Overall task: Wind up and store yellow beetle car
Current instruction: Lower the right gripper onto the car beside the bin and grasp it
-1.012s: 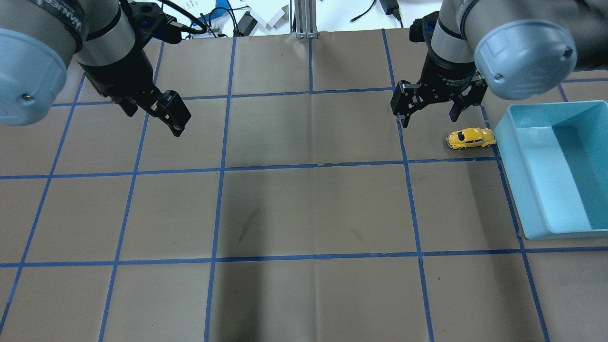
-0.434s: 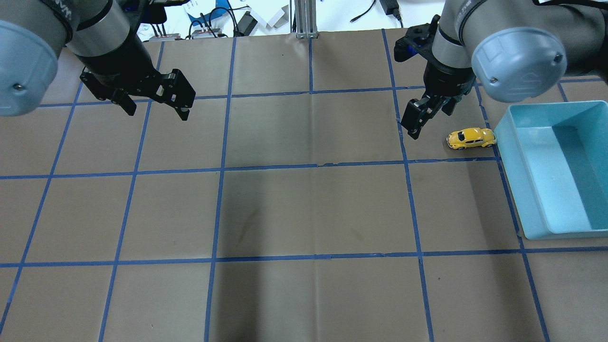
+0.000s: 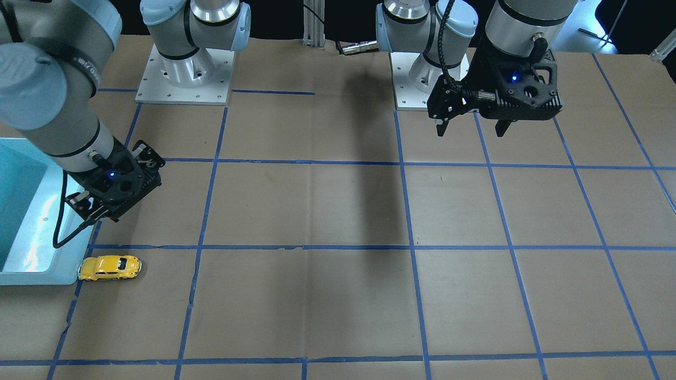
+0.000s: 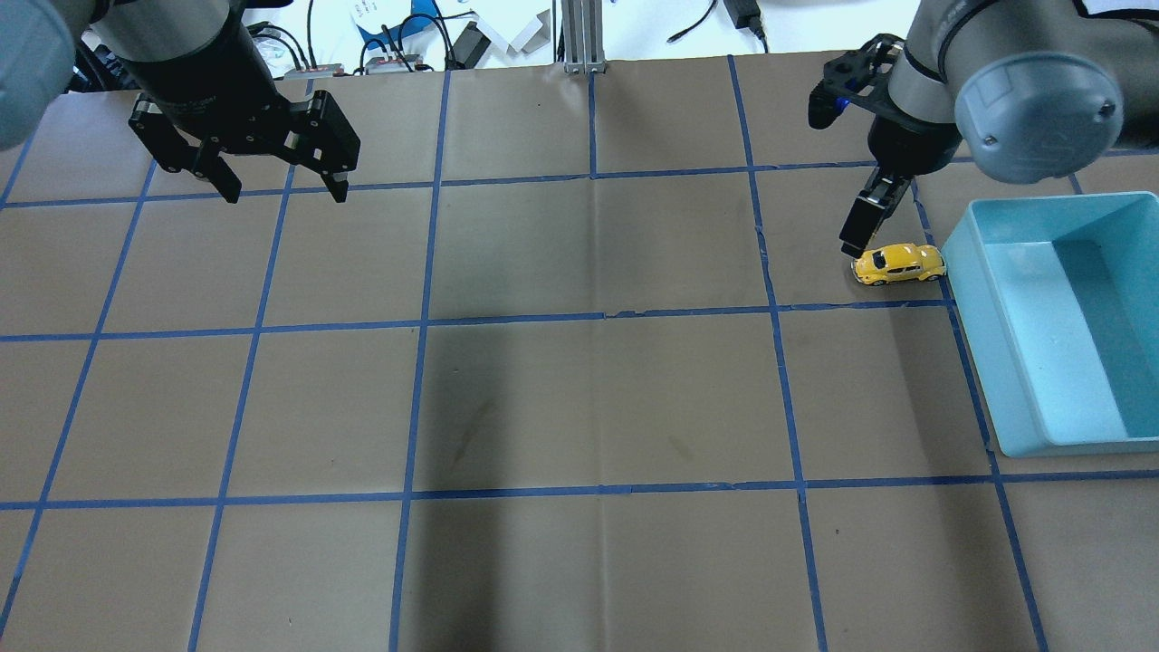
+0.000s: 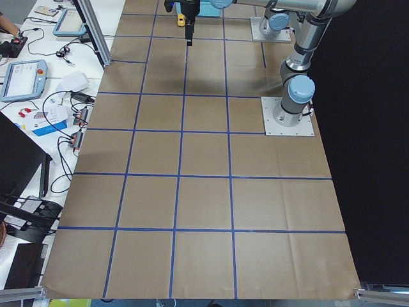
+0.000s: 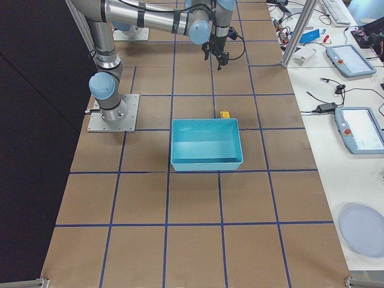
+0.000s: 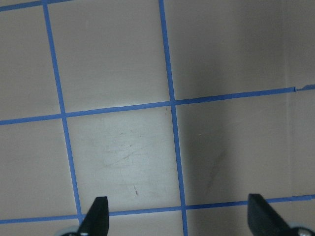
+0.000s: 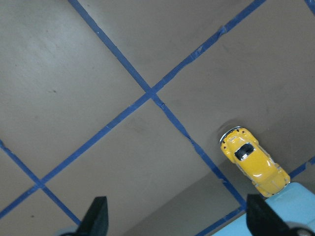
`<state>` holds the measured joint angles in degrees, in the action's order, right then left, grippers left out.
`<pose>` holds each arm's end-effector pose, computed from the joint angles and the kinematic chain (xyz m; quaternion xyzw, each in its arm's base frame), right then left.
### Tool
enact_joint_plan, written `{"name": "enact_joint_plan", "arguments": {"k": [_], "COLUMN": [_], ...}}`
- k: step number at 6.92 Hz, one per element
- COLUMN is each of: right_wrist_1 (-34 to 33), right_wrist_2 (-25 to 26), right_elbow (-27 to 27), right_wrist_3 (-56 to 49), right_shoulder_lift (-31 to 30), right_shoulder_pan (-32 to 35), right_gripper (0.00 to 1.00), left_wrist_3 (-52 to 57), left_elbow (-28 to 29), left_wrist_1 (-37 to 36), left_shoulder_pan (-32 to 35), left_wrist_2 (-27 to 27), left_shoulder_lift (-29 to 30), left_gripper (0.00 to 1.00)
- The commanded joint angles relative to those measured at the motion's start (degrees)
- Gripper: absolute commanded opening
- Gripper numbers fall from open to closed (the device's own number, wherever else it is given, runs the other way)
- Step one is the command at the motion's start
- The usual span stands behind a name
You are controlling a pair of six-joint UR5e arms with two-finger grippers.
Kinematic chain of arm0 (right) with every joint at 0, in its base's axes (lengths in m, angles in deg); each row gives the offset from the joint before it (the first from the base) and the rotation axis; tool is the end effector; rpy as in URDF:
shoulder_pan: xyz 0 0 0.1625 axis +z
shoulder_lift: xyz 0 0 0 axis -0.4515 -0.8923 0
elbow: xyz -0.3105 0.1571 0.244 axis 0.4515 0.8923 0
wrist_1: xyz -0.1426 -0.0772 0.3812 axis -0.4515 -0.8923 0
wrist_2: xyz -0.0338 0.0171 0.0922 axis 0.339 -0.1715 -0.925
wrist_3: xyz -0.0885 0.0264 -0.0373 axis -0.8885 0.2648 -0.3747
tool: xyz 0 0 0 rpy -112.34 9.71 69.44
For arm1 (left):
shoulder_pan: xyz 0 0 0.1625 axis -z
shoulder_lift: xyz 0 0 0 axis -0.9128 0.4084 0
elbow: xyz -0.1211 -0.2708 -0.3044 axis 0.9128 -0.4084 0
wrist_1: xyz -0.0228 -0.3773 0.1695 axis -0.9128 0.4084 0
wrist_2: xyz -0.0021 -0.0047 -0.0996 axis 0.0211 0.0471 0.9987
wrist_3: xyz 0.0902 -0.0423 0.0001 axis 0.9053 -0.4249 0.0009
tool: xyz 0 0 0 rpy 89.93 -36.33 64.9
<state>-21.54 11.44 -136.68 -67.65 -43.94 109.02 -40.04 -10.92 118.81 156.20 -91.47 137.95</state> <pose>0.0537 -0.5635 0.3637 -0.4481 0.8933 0.0350 0.0034 -0.1317 -0.5047 0.5244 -0.0038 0.9997 0.0054 0.0219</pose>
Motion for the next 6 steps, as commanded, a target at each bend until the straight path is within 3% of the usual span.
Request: {"name": "enact_joint_plan", "arguments": {"k": [1, 3, 4, 6], "right_wrist_1": [-11.01, -24.73, -28.27, -28.48], "right_wrist_2": [-0.63, -0.72, -0.72, -0.72], "right_elbow": [-6.92, -14.49, -14.78, -11.64], "right_wrist_3": [-19.28, -33.29, -40.66, -54.12], "right_shoulder_lift": [0.67, 2.33, 4.69, 9.61], "right_shoulder_pan": [-6.57, -8.35, -8.88, -10.9], "right_gripper": [1.0, 0.98, 0.96, 0.96], "left_wrist_3": [-1.36, -0.92, -0.66, -0.83], "left_elbow": [-0.01, -1.05, -1.85, -2.03], "left_wrist_1": [2.17, 3.32, 2.63, 0.43], "left_shoulder_pan": [-1.79, -2.59, -2.94, -2.94], "left_wrist_2": [-0.03, 2.93, 3.3, 3.39], "left_shoulder_lift": [-1.68, -3.71, -3.8, -3.62], "left_gripper": [1.0, 1.0, 1.0, 1.0]}}
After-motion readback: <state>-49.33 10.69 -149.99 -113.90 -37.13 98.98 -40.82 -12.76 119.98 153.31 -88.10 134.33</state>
